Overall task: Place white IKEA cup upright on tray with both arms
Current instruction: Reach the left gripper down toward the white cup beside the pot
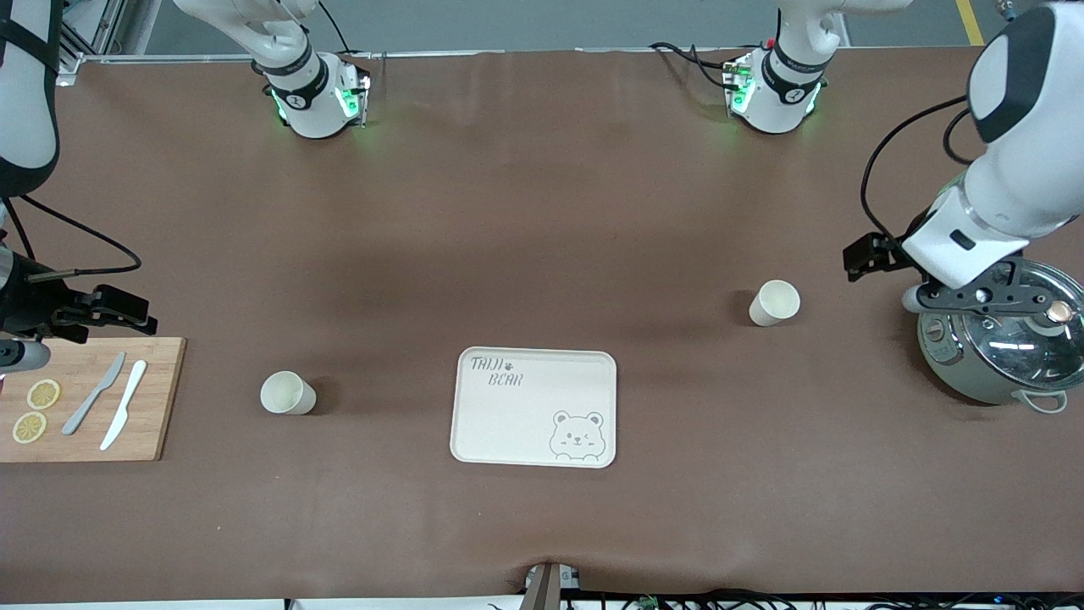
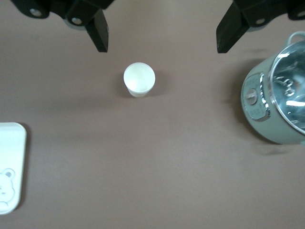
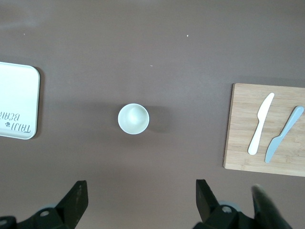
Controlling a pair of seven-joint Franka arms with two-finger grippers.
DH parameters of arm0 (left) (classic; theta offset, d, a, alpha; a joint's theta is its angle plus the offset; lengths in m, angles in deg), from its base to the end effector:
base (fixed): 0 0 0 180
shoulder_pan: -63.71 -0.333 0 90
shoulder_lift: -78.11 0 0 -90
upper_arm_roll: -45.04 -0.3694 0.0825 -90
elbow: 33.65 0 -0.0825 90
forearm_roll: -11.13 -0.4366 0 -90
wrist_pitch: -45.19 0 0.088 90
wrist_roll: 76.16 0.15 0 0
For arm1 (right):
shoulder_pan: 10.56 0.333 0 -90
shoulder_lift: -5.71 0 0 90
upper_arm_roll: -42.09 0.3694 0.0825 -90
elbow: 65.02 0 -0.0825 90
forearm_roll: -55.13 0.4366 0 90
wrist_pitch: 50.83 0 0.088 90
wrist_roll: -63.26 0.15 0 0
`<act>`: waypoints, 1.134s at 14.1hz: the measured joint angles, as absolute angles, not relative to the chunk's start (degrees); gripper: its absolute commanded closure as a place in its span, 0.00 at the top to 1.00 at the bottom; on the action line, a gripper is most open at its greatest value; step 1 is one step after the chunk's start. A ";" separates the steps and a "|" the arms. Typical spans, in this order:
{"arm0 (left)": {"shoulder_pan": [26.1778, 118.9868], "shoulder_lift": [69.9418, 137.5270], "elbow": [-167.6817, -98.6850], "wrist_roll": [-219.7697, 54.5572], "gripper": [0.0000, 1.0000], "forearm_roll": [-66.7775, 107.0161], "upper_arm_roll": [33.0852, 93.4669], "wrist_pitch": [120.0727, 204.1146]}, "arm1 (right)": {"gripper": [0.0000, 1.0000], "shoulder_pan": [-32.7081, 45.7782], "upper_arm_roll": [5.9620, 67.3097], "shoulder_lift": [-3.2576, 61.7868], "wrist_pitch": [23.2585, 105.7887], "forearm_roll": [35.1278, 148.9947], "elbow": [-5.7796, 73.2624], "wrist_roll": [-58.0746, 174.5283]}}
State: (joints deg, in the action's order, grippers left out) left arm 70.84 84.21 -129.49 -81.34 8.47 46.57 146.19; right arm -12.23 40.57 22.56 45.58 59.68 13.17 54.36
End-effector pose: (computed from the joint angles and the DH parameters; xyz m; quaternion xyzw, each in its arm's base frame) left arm 0.6446 -0.0914 0.5307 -0.9991 0.0349 0.0055 0.0222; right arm 0.7194 -0.0265 0.5590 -0.9982 -0.0464 -0.0157 0.0342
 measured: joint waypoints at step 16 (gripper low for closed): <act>70.28 77.02 -174.99 -79.65 1.00 8.74 46.65 195.04 | 1.00 -12.23 40.59 22.57 45.58 59.68 13.17 54.36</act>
